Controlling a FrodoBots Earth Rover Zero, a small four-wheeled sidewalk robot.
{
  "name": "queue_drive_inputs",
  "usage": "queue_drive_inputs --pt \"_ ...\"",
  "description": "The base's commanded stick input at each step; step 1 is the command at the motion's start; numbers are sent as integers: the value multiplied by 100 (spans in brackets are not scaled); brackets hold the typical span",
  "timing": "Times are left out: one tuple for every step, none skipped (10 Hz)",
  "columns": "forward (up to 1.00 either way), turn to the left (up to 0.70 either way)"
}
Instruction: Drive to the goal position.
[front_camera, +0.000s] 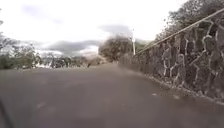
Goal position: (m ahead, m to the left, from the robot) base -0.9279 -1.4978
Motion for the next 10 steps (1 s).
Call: queue_drive_inputs --pt "100 0" --pt "100 0" --pt "100 0" --pt "100 0" --pt "100 0" --pt "100 0" --pt "100 0" --pt "100 0" --pt "100 0" --pt "100 0"
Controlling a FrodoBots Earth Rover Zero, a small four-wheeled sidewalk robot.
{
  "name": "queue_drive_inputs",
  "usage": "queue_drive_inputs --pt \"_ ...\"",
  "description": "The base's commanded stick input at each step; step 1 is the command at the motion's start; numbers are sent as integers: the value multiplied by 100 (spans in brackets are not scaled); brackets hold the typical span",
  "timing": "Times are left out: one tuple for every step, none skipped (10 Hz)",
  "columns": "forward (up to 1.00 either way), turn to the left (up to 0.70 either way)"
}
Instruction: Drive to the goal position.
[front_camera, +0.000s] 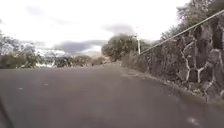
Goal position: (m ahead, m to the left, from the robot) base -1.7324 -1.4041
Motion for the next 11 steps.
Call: queue_drive_inputs --pt "100 0" --pt "100 0" --pt "100 0" --pt "100 0" --pt "100 0" --pt "100 0" --pt "100 0" --pt "100 0" --pt "100 0" --pt "100 2" --pt "100 3"
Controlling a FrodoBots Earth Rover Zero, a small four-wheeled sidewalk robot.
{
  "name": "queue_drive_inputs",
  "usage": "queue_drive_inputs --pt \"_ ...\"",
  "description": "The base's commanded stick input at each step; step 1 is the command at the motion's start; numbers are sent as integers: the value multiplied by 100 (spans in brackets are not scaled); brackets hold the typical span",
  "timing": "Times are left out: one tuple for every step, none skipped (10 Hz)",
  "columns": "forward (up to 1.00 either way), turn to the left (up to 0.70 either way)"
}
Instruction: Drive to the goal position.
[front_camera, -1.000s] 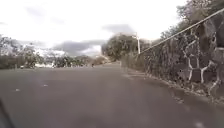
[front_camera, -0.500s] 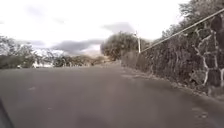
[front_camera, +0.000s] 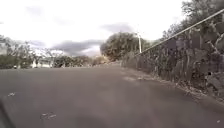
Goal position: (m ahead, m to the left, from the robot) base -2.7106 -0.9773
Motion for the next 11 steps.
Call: queue_drive_inputs --pt "96 39" --pt "89 36" --pt "75 41" --pt "42 67" --pt "8 94" --pt "0 100" --pt "0 100" --pt "0 100" --pt "0 100" --pt "0 100" --pt "0 100"
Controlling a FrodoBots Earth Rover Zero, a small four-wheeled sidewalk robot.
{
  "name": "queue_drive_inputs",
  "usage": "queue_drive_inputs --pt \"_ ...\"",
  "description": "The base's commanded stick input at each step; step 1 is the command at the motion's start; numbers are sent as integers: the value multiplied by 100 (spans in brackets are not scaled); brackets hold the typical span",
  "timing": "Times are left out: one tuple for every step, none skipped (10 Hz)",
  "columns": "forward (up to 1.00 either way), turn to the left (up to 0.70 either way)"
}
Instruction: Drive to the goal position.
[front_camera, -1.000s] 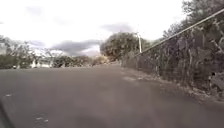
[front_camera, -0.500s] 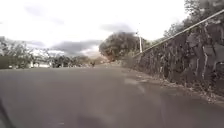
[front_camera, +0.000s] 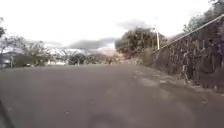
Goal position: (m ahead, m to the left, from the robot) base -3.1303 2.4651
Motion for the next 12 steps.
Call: queue_drive_inputs --pt "0 100" --pt "0 100" --pt "0 100" --pt "0 100" --pt "0 100" --pt "0 100" --pt "0 100" --pt "0 100" --pt "0 100" --pt "0 100" --pt "0 100" --pt "0 100"
